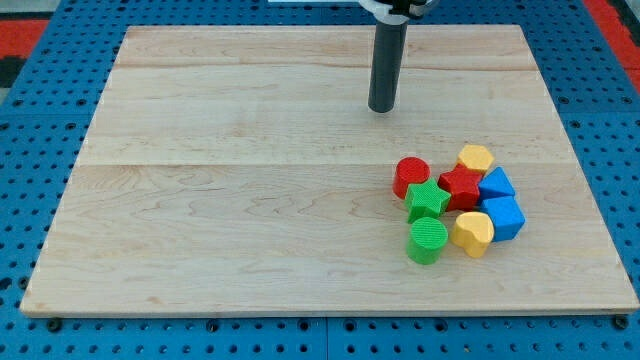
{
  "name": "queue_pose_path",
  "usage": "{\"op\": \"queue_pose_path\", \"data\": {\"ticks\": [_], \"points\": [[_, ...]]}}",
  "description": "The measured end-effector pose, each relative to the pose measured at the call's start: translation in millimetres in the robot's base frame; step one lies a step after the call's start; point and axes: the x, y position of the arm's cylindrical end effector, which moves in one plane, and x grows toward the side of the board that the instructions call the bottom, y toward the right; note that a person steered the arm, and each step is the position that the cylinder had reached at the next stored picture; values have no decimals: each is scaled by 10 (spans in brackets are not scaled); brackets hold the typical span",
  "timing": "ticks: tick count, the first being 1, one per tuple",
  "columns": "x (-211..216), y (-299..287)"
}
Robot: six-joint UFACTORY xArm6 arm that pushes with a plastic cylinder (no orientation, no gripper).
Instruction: Push the group of blocks slightly left
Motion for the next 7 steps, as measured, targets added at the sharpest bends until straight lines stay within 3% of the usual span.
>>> {"op": "queue_pose_path", "data": {"ticks": [3,4,6,7], "points": [[-2,13],[186,156],[443,1634],[921,1951]]}}
